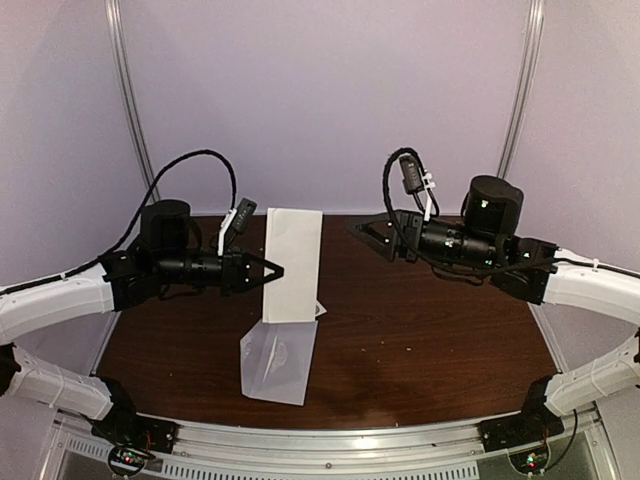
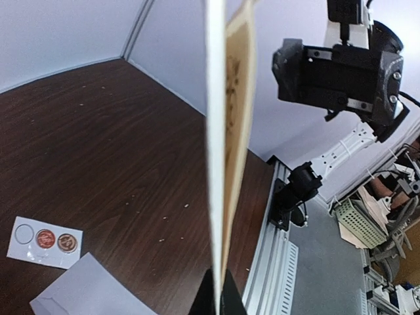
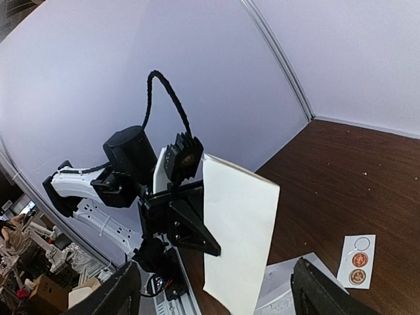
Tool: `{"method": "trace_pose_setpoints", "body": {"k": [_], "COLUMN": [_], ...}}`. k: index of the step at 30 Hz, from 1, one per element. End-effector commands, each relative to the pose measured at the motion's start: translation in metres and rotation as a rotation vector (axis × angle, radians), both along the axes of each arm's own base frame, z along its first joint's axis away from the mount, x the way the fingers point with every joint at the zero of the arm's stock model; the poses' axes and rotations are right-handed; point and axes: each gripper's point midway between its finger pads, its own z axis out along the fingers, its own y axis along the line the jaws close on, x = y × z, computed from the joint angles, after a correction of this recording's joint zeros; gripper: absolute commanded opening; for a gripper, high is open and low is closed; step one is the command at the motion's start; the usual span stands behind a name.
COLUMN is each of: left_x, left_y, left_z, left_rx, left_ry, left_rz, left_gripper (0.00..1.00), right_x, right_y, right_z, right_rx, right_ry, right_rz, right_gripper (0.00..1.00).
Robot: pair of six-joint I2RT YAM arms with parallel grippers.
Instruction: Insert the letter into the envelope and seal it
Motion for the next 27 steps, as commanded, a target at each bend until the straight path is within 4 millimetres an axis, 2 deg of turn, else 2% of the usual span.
{"method": "trace_pose_setpoints", "body": {"k": [1, 3, 5, 8, 12, 15, 20, 24, 27], "left_x": [0.025, 0.036, 0.044, 0.064, 0.094, 0.105, 0.095, 0.103, 0.099], "left_y": [0.037, 0.054, 0.071, 0.098, 0.123, 0.132, 0.135, 0.144, 0.138], "left_z": [-0.016, -0.028, -0.031, -0.013, 0.001, 0.007, 0.023, -0.004, -0.008], "left_rx": [0.072, 0.102, 0.108, 0.069, 0.171, 0.176, 0.091, 0.174, 0.169], "left_ry": [0.020, 0.048, 0.075, 0.052, -0.098, -0.203, -0.299, -0.213, -0.193], "left_rz": [0.141, 0.209, 0.254, 0.311, 0.417, 0.491, 0.500, 0.554, 0.511], "left_gripper": [0.00, 0.00, 0.00, 0.00, 0.00, 0.00, 0.00, 0.00, 0.00], "right_x": [0.002, -0.005, -0.013, -0.026, -0.043, -0.053, -0.064, -0.068, -0.074], "right_y": [-0.011, -0.009, -0.005, 0.005, 0.022, 0.037, 0.071, 0.106, 0.128], "right_z": [-0.047, -0.066, -0.084, -0.115, -0.150, -0.171, -0.195, -0.215, -0.234], "right_rx": [-0.085, -0.095, -0.099, -0.123, -0.159, -0.183, -0.202, -0.228, -0.259], "right_ry": [0.112, 0.149, 0.184, 0.233, 0.270, 0.293, 0.326, 0.353, 0.386], "right_rz": [-0.077, -0.068, -0.052, -0.026, 0.016, 0.045, 0.108, 0.178, 0.242], "right_gripper": [0.80, 0.80, 0.81, 0.81, 0.82, 0.82, 0.80, 0.76, 0.74]}}
